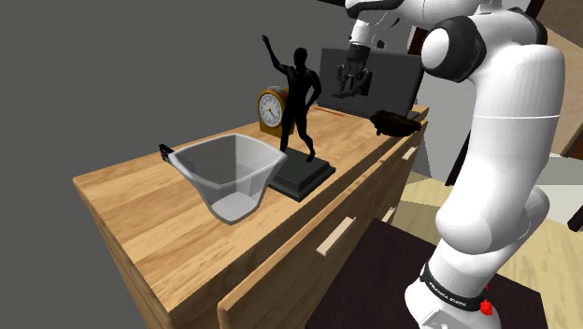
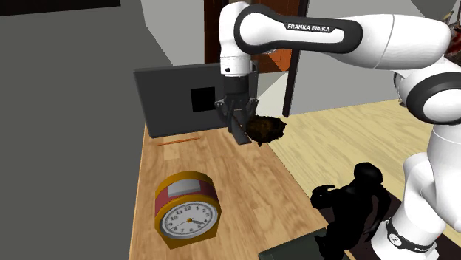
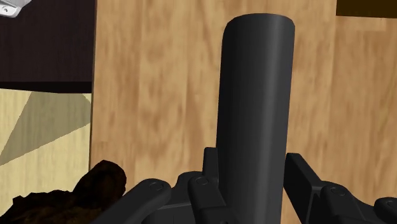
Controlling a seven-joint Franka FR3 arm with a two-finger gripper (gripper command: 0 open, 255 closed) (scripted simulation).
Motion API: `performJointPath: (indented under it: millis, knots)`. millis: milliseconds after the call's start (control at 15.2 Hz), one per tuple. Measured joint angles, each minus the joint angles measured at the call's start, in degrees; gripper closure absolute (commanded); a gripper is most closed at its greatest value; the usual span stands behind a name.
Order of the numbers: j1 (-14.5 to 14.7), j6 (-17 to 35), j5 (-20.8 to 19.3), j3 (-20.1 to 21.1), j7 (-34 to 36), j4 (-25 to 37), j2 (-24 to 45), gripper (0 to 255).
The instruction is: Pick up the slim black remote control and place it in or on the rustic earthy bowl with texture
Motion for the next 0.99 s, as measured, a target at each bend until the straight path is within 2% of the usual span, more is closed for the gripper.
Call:
performJointPath:
  millis: [132,330,990]
  knots:
    - [-0.4,-1.1,0.0,-0.2,-0.3,1.0,0.0,255]
    - [-1.9,-1.0,-0.5,-1.3,-3.1,-1.3,-1.6,255]
    - [-9.4,-1.7,-1.9,-6.3,-15.9,-4.7,-3.3,255]
